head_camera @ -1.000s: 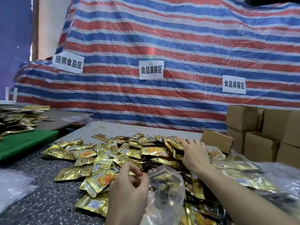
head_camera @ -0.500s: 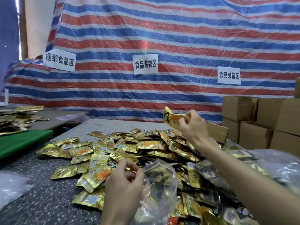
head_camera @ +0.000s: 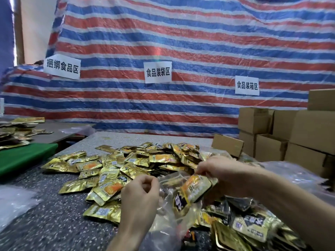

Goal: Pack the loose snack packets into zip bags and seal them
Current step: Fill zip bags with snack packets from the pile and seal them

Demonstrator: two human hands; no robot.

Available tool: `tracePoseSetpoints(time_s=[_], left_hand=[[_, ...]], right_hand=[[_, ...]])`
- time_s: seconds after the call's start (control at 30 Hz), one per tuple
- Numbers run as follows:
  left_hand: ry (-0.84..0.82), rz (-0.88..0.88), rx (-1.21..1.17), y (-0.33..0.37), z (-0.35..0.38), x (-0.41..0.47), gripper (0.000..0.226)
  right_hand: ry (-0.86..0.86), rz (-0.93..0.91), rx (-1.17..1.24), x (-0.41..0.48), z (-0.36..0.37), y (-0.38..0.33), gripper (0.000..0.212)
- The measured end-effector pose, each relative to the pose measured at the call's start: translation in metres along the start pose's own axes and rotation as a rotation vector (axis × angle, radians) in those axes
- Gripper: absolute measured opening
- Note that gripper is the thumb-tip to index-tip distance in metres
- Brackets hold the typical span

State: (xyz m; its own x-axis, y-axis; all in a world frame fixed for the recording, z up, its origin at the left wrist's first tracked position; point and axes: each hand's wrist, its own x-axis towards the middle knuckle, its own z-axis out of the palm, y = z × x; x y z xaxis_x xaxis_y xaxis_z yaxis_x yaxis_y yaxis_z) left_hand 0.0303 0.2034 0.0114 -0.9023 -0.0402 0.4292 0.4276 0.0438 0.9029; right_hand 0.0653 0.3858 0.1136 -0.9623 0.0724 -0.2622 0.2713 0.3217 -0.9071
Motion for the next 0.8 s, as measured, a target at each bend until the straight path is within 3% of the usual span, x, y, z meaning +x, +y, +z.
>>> tracePoseSetpoints(time_s=[0.13, 0.2, 0.3, 0.4, 0.57, 0.63, 0.73, 0.8], left_hand=[[-0.016, 0.044, 0.009, 0.003, 0.001, -0.002, 0.02], [-0.003, 0.07, -0.018, 0.005, 0.001, -0.004, 0.022], [0.032, 0.081, -0.069, 0.007, 0.0, -0.004, 0.024], [0.095, 0.116, -0.066, 0.005, -0.003, 0.0, 0.025], [0.069, 0.126, -0.028, 0.003, -0.003, 0.001, 0.03], [0.076, 0.132, -0.002, 0.002, -0.002, 0.001, 0.03], [0.084, 0.119, -0.027, 0.004, -0.005, 0.002, 0.029], [0.075, 0.104, -0.038, 0.006, -0.006, 0.002, 0.029]], right_hand=[[0.037, -0.042, -0.248, -0.004, 0.006, -0.003, 0.022], [0.11, -0.108, -0.415, -0.009, 0.012, -0.011, 0.041], [0.243, -0.184, -0.447, -0.006, 0.017, -0.023, 0.068], [0.318, -0.244, -0.482, 0.0, 0.015, -0.032, 0.07], [0.216, -0.236, -0.736, 0.006, 0.025, -0.031, 0.063], [0.098, -0.266, -0.686, 0.007, 0.025, -0.032, 0.056], [-0.281, -0.226, -0.531, 0.008, 0.019, -0.034, 0.035], [-0.333, -0.178, -0.473, 0.01, 0.015, -0.03, 0.026]])
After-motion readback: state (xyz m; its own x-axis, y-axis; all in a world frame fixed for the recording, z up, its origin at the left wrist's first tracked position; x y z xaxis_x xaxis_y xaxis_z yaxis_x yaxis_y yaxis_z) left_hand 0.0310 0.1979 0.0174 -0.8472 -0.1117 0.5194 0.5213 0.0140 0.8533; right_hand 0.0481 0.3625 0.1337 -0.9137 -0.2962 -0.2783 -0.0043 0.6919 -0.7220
